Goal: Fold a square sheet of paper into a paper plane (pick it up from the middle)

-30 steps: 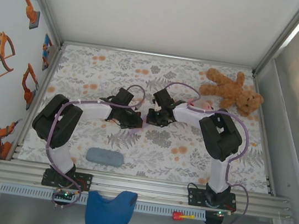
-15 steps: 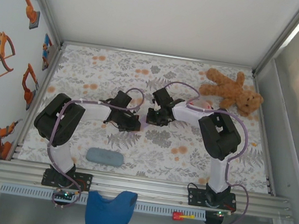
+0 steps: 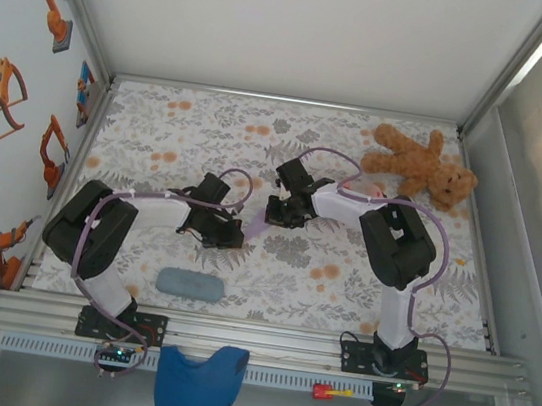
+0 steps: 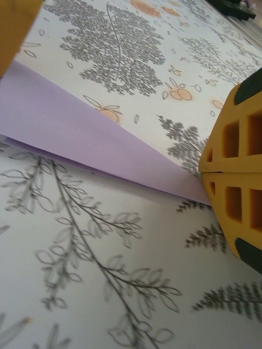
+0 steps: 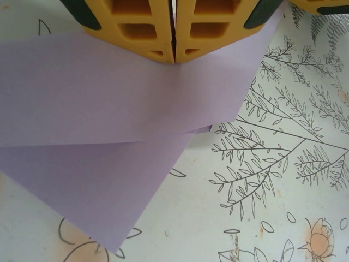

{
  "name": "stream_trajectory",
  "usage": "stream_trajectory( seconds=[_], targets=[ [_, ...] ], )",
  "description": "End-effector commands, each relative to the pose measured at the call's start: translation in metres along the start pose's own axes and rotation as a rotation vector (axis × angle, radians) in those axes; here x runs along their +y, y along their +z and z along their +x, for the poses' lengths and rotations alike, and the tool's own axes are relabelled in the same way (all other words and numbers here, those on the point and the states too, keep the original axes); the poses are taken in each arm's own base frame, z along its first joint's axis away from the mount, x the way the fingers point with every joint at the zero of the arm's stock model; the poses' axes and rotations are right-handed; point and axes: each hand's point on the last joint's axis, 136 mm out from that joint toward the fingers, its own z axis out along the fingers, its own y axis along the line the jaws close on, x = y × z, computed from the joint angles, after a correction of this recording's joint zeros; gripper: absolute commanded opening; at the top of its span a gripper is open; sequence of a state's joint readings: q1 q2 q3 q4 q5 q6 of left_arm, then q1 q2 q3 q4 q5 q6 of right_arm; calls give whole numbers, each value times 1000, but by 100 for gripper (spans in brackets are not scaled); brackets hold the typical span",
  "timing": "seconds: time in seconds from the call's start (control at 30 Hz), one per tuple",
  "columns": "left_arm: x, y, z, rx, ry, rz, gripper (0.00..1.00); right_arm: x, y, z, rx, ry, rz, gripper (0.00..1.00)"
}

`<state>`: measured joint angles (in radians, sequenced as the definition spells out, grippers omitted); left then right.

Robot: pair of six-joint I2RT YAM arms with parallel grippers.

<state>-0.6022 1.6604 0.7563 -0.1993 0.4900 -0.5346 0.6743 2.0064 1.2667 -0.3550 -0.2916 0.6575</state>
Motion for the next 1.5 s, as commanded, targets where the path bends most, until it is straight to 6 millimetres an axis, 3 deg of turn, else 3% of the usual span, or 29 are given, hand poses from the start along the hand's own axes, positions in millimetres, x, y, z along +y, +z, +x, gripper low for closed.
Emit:
stream_trajectory(
  seconds=[0.0, 0.13, 0.23, 0.37, 0.5, 0.7, 0.9, 1.1, 1.27, 1.47],
  targets=[
    [30, -9, 40, 96, -77, -127, 0, -85, 30, 51, 157, 75, 289, 9],
    [-9, -39, 4, -83, -2, -26, 0, -64, 26, 48, 134, 74, 187, 9],
    [-30, -50, -17, -189, 1, 58, 2, -39, 21, 45, 106, 54, 93, 9],
    [-28, -39, -29, -188, -22, 47, 1, -10, 17, 43, 86, 17, 10, 9],
    [-29, -16, -37, -155, -67, 81, 1, 1, 16, 43, 86, 4, -29, 9],
    [-23, 0, -40, -125, -87, 60, 1, 4, 14, 41, 74, -8, -38, 9],
    [12, 11, -18, -64, -159, -73, 0, 7, 3, 23, -4, -36, -38, 9],
    [22, 16, -7, -32, -189, -100, 0, 40, -18, 7, -96, -90, -176, 10],
    [22, 17, -7, -28, -193, -105, 0, 45, -6, 16, -65, -92, -196, 9],
    [26, 18, -3, -15, -202, -118, 0, 27, 4, 15, -66, -71, -142, 8]
  ],
)
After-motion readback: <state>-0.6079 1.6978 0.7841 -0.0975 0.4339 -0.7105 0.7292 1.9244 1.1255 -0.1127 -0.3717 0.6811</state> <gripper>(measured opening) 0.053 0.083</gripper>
